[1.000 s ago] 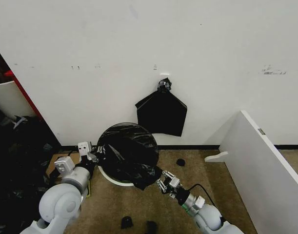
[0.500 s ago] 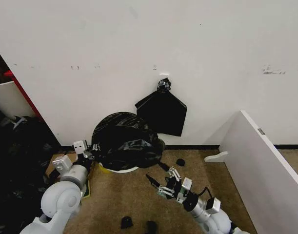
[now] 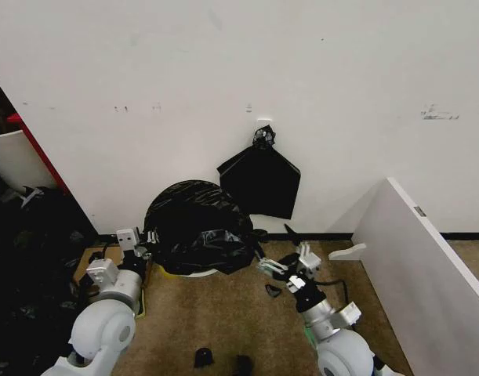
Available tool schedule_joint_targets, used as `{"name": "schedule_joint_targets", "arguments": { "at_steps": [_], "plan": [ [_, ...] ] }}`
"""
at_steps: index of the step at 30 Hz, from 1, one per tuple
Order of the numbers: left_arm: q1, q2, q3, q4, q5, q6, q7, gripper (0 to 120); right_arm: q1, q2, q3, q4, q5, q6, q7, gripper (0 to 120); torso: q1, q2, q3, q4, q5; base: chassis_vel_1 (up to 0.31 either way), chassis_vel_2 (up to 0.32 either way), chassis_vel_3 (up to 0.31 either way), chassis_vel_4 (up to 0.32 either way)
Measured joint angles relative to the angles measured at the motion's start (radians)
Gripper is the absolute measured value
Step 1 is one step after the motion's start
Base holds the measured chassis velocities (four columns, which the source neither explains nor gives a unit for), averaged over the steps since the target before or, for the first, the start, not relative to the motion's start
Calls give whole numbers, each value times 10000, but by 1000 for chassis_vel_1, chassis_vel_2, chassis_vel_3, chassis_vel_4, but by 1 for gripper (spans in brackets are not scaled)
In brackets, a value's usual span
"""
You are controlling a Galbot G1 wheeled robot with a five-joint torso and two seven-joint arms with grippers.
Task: Place the garbage bag over the trash bin.
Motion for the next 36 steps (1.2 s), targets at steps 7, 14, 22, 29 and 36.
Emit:
{"name": "schedule_joint_targets", "arguments": {
  "at_steps": [7, 14, 22, 29, 36],
  "plan": [
    [-10, -292, 514, 542, 1056, -968, 679, 0, 541, -650, -495, 433, 511, -2750, 1357, 100, 0, 0, 1, 3, 5, 0, 0, 0, 0],
    [-88, -391, 590, 721, 1223, -986, 726, 0, 791, -506, -756, -308, -691, -3532, 1747, 100, 0, 0, 0, 1, 5, 0, 0, 0, 0],
    [-112, -387, 591, 758, 1246, -928, 670, 0, 1283, -164, -1070, -474, 144, -3356, 1438, 72, 0, 0, 1, 3, 3, 0, 0, 0, 0],
    [-80, -358, 557, 699, 1196, -815, 588, 0, 1262, -89, -1146, -599, -14, -3366, 1016, 47, 0, 0, 0, 1, 3, 0, 0, 0, 0],
    [-40, -331, 532, 569, 995, -675, 500, 0, 1060, -62, -1095, -715, -254, -3232, 674, 21, 0, 0, 1, 1, 4, 0, 0, 0, 0]
  ]
}}
